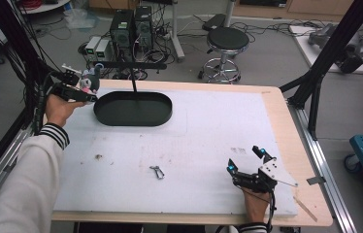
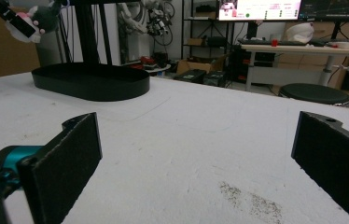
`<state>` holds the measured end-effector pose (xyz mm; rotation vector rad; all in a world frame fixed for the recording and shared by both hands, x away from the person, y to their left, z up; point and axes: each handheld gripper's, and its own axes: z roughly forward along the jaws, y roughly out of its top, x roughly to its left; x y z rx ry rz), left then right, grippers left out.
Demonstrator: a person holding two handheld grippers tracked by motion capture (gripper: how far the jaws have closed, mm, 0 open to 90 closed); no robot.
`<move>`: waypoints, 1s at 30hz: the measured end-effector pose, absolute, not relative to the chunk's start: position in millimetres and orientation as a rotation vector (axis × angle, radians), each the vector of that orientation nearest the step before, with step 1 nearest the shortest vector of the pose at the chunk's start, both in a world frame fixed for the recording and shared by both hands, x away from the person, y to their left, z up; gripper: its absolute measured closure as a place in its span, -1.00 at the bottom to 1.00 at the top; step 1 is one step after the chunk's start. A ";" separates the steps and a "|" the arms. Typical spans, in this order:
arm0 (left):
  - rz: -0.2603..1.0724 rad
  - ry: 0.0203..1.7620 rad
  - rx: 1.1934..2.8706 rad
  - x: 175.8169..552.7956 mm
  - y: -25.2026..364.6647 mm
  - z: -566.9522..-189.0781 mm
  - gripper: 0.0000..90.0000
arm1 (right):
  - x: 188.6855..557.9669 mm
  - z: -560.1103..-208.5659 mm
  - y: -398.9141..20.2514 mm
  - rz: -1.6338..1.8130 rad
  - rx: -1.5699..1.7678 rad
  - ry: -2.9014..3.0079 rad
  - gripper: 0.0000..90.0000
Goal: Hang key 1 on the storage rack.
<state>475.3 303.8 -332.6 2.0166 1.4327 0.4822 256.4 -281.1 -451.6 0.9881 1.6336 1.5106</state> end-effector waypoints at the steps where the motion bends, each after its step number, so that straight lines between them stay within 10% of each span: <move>1: 0.480 1.432 2.019 475.4 303.5 -332.9 0.09 | 256.4 -451.6 -281.1 1.511 0.988 1.634 -0.98; 10: 0.512 1.414 2.036 475.9 303.0 -334.5 -0.08 | 256.0 -451.5 -280.8 1.509 0.993 1.636 -0.98; 14: 0.509 1.334 2.051 474.6 303.9 -336.1 -0.90 | 256.1 -451.5 -280.8 1.509 0.992 1.637 -0.98; 30: 0.537 0.910 1.859 421.5 301.1 -322.4 -0.96 | 256.1 -451.5 -280.6 1.503 0.988 1.638 -0.98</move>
